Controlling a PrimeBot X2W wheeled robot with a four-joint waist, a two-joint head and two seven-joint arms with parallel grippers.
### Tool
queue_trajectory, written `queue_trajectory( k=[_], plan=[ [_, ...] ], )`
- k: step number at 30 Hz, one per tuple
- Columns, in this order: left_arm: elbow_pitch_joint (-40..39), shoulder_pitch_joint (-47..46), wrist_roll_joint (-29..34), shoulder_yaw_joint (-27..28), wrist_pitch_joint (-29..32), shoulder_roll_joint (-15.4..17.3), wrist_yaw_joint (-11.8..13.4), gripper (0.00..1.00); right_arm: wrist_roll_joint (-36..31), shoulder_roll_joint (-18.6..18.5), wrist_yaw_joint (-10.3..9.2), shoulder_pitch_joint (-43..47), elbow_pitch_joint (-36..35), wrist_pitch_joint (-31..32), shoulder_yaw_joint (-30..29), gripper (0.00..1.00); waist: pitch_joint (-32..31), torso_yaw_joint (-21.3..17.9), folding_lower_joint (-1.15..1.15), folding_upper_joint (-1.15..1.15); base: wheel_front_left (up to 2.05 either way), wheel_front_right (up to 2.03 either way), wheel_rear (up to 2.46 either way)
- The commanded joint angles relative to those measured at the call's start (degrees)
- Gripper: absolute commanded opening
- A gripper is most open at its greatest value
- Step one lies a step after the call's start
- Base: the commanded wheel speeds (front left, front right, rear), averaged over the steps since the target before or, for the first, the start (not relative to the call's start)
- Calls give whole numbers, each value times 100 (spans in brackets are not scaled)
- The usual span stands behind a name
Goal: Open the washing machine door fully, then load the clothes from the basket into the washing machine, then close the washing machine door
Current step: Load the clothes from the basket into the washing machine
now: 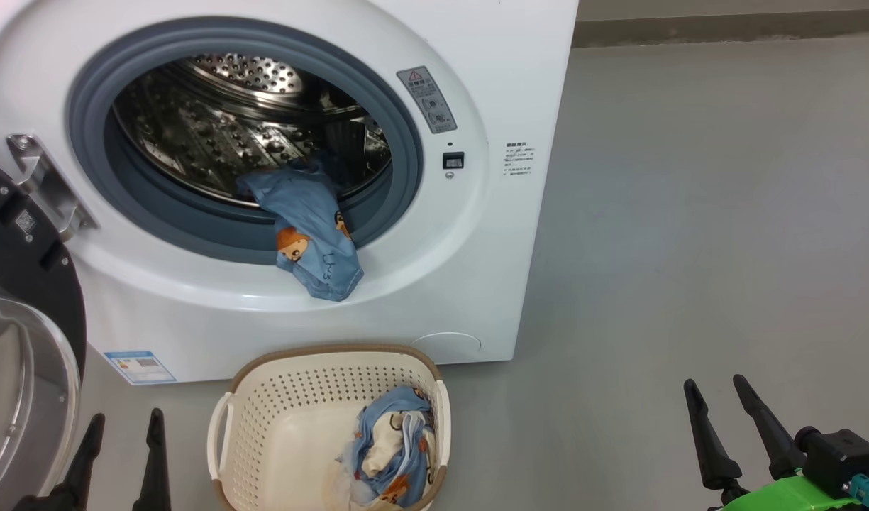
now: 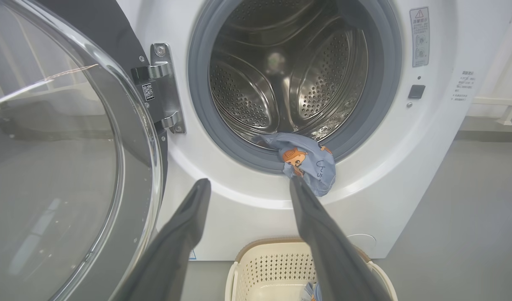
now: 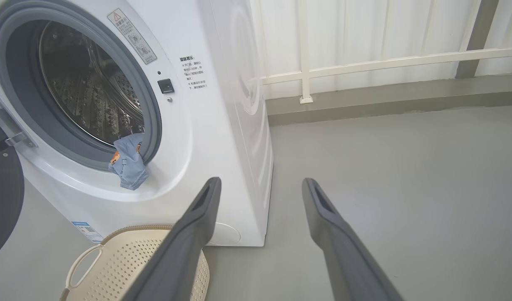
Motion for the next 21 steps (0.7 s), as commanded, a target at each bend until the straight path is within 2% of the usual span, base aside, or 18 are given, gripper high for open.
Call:
queue_trajectory(
  k=[1,12,21],
  plan=[
    [-189,-88,3,213,-36,100,4,100,23,-102,32,-65,-146,-47,77,100,17,-13,0,0,0,0,0],
    [-90,-378,-90,85,-36,90,3,100,-22,-24,32,-228,-229,-47,46,100,433,-46,0,0,0,0,0],
    [227,-1065,-201,-96,-36,211,3,100,-90,160,32,-640,-306,-47,-7,100,1182,-104,0,0,0,0,0]
  ],
)
